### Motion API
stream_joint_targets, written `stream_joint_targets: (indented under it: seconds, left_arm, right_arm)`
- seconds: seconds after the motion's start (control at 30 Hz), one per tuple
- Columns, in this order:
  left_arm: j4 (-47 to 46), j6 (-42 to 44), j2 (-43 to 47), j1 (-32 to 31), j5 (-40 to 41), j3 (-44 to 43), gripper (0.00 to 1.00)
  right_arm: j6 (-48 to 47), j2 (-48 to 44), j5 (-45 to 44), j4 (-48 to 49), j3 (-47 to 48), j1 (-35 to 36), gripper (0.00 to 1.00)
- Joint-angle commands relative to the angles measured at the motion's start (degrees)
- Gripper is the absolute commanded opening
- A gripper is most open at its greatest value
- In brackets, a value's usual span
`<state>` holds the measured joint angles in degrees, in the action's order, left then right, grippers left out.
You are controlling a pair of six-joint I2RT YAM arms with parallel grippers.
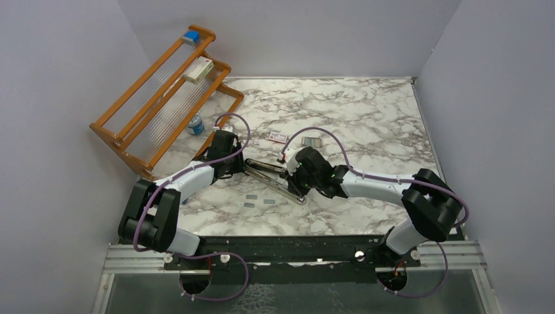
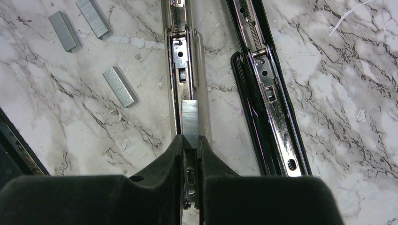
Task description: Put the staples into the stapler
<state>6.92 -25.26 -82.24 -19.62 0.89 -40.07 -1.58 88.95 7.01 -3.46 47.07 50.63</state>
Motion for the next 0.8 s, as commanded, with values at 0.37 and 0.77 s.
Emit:
stream_joint_targets:
  seconds: [0.37, 0.77]
  left_arm:
    - [2.68, 0.81, -1.81, 0.01, -0.75, -0.09, 0.42]
    - [2.83, 0.86, -1.83, 0.04, -0.88, -0.25, 0.42]
  right_arm:
    - [-0.09, 2.72, 0.42, -5.97, 2.17, 0.26, 0.11]
    - [0.27, 2.24, 1.37, -8.21, 3.3, -0.03, 0.15]
